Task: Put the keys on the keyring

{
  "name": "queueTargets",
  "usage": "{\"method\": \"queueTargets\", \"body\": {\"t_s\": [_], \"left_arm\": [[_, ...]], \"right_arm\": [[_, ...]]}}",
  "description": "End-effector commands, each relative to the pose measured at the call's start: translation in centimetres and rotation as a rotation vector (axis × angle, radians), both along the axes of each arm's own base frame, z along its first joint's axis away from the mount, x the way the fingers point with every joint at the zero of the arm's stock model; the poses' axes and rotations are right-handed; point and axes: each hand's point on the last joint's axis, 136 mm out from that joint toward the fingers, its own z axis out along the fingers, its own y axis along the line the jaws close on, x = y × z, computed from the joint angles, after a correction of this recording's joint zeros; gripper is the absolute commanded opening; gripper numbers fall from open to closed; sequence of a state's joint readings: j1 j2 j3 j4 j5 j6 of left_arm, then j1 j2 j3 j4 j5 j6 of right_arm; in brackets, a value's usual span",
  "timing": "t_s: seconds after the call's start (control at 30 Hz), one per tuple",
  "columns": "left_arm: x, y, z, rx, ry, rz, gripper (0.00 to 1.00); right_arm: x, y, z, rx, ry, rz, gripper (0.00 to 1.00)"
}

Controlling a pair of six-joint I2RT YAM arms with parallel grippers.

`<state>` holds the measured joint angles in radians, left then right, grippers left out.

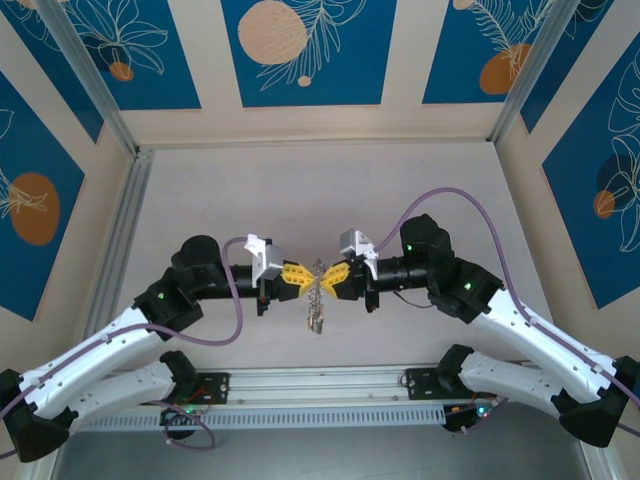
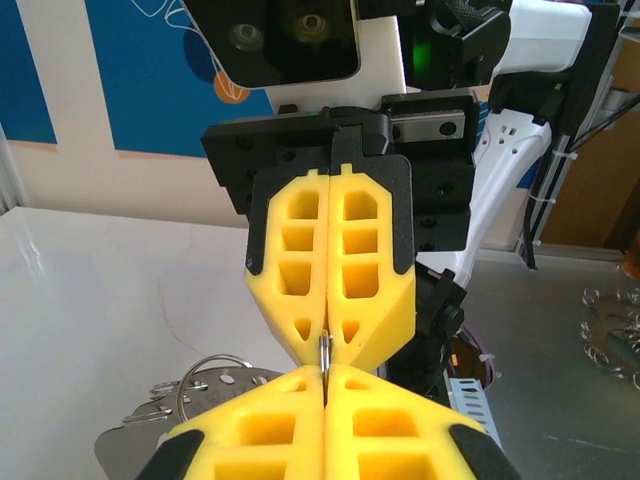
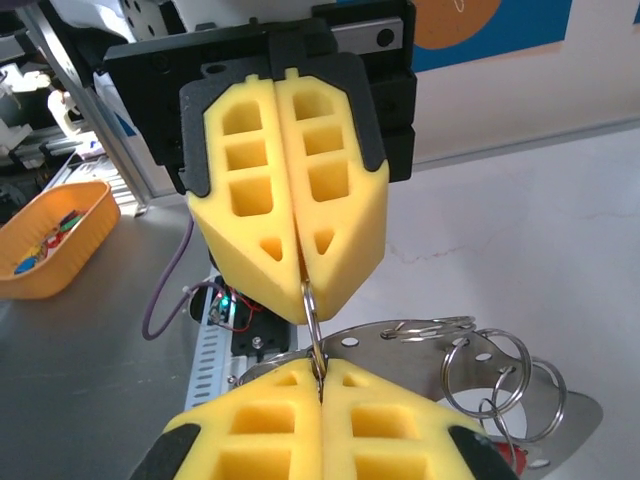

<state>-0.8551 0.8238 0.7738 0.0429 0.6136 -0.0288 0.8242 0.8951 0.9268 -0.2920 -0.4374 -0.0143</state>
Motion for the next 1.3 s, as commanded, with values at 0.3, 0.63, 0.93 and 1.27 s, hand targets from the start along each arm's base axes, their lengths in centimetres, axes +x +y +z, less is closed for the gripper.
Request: {"method": "queueTargets", "body": {"t_s": [0.3,0.63,0.93,1.27], "left_arm": [[-0.8,0.9,3.5,-0.138,-0.058,-0.037,0.0],[-0.8,0.8,3.4,-0.139,-0.049,-0.046,0.0],[-1.0,0.8,3.5,-0.14,-0.055,-0.054,0.0],[-0.9,0.6,3.4,-0.122,-0.05,-0.062,0.0]], "right_arm": [[-1.2,-0.3,0.0,0.035,0.027,0.056,0.15],[-1.6,-0.5,0.4,0.057,0.021,0.072,0.1],[-0.1,-0.3,-0.6,0.005,0.106,0.015,0.13],[-1.8,-1.7,0.8,0.091,0.176,0.023,0.56]]}}
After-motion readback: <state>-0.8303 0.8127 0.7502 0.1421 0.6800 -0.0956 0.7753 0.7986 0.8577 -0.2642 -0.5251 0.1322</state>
